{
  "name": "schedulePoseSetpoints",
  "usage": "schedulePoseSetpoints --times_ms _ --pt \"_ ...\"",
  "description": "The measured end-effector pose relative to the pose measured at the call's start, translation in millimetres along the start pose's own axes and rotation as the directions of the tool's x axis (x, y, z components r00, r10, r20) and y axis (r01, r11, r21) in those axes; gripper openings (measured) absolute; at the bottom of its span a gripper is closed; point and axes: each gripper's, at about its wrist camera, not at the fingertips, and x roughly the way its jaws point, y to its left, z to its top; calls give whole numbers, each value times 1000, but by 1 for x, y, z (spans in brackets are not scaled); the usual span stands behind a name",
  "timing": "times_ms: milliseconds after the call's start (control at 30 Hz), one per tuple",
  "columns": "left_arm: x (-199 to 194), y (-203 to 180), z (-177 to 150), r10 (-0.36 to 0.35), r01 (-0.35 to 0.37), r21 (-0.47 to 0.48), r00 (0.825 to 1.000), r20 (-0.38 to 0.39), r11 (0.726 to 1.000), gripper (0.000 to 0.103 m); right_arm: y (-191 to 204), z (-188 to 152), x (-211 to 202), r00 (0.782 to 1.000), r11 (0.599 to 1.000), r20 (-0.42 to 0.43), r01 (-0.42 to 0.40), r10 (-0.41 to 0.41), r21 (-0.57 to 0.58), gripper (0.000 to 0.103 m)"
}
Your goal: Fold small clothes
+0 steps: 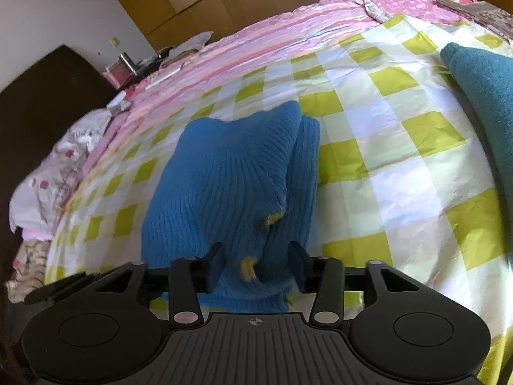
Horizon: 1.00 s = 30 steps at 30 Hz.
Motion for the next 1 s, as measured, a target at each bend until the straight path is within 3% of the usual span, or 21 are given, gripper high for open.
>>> schedulePoseSetpoints --times_ms 200,300,400,533,700,833,1000 --pt "-5 -8 -8 -28 26 48 999 23 999 61 -9 -2 12 999 997 -38 -3 6 72 50" --pt "-7 -6 -12 -40 39 47 999 27 998 62 -15 -2 13 997 989 -45 -55 61 135 33" --pt "-7 -8 -13 -32 30 62 999 41 998 62 -13 -2 9 998 989 -30 -56 60 135 18" --pt "-4 -10 -6 47 -53 77 996 73 996 61 -10 1 2 997 988 -15 -70 73 137 15" --pt "-11 12 9 50 -44 -58 992 113 997 58 -5 9 -14 995 987 11 -99 98 130 14" --pt "-12 18 8 59 -52 -68 992 110 996 58 1 12 -21 993 986 17 -115 114 117 14" --pt "-12 13 -1 70 -68 -17 993 100 998 58 2 8 -13 997 994 -29 -64 67 94 14"
